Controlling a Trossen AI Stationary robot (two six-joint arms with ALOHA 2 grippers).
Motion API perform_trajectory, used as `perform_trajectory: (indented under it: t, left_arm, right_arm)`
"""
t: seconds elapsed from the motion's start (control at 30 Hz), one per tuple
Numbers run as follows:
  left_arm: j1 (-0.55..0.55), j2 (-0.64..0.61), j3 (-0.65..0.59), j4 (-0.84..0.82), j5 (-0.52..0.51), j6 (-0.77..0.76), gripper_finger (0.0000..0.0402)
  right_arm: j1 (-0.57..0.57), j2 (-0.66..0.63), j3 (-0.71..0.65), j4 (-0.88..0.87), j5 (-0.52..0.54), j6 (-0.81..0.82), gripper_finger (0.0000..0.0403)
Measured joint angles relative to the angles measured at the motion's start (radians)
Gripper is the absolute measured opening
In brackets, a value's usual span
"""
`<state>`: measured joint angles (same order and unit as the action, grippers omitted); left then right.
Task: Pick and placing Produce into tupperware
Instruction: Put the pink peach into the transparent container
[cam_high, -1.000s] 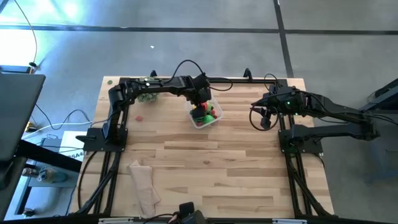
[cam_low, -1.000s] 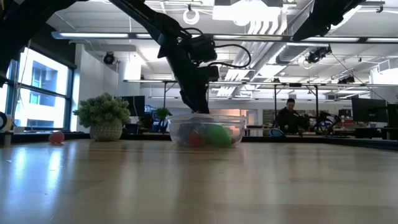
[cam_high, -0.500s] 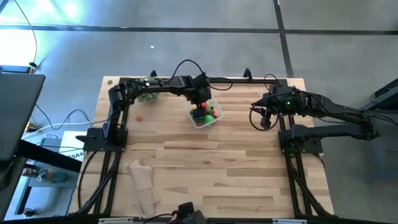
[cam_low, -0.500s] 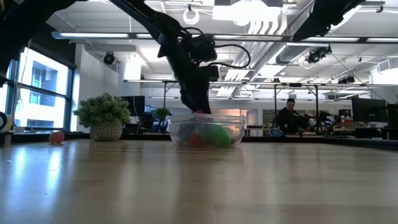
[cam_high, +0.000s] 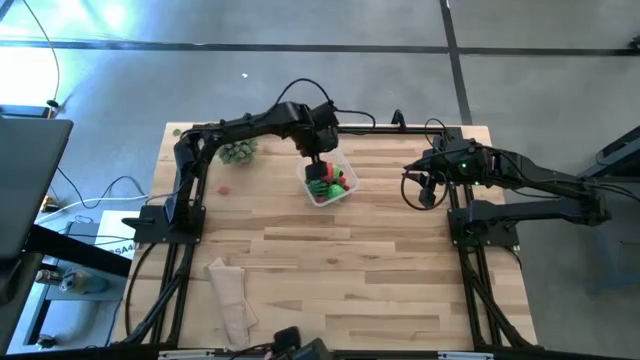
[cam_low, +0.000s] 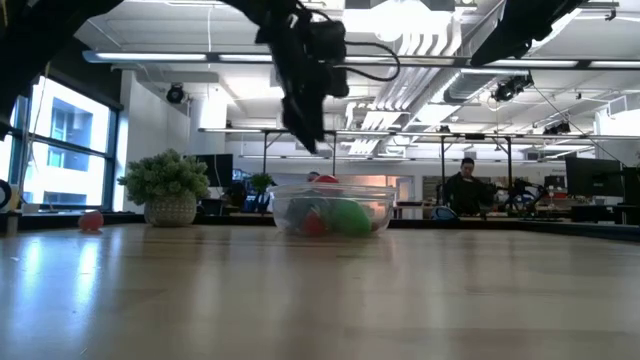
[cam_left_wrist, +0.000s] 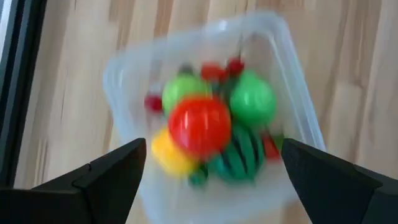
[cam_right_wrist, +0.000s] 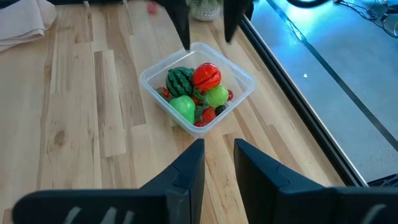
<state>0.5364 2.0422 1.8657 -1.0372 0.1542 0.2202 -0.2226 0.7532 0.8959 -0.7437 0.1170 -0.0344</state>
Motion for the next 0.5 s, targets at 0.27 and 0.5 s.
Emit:
perform_trajectory:
  t: [0.27,0.5]
  left_arm:
    - [0.000,0.000,0.119,-0.472,-0.129,-0.201,0.0358]
    - [-0.008,-0.020,0.064,-0.538,-0.148,-0.281,0.0358]
  right_arm:
    - [0.000,0.000,0.000,0.000,0.000,0.000,0.0076]
    - [0.000,0.000,0.000,0.000,0.000,0.000,0.0076]
